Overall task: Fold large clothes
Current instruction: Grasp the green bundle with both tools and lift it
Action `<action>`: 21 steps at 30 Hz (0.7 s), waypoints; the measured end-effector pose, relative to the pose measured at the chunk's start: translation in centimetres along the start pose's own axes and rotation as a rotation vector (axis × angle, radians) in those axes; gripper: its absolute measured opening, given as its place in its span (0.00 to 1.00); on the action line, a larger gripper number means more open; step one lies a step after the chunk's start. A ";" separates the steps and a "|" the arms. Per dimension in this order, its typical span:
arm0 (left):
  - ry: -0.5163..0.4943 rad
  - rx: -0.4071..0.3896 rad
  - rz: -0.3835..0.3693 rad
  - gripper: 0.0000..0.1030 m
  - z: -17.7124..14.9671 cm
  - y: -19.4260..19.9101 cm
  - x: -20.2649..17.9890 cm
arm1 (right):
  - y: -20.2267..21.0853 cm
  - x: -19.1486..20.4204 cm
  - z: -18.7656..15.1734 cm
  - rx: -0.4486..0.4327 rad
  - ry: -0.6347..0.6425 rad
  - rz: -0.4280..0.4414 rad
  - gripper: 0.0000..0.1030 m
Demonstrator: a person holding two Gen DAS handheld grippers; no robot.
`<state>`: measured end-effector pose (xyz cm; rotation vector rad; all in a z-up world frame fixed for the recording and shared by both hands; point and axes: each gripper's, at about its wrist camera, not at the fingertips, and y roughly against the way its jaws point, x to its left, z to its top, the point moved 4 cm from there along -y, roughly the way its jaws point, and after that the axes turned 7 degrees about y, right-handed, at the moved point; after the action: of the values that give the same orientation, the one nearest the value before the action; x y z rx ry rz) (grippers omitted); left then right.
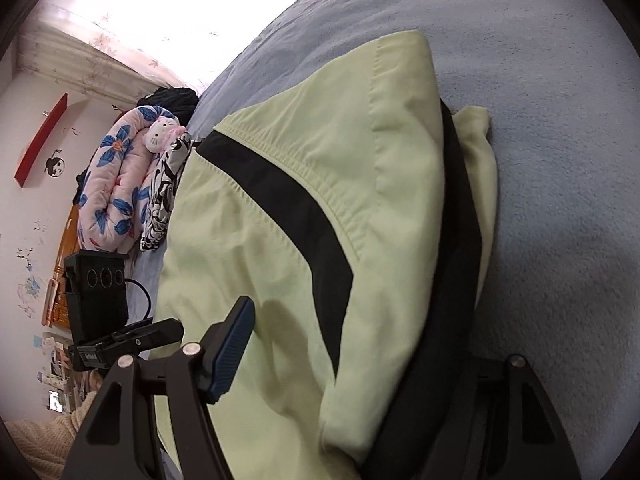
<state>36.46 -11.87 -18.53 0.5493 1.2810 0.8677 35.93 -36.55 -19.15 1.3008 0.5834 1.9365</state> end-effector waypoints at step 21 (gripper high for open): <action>-0.063 -0.072 0.132 0.31 -0.4 4.9 -2.4 | 2.4 6.4 -0.5 -0.030 0.064 -0.125 0.11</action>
<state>34.70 -11.02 -13.36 0.6047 1.1617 0.9950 33.19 -33.14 -13.84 1.1593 0.6492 1.8832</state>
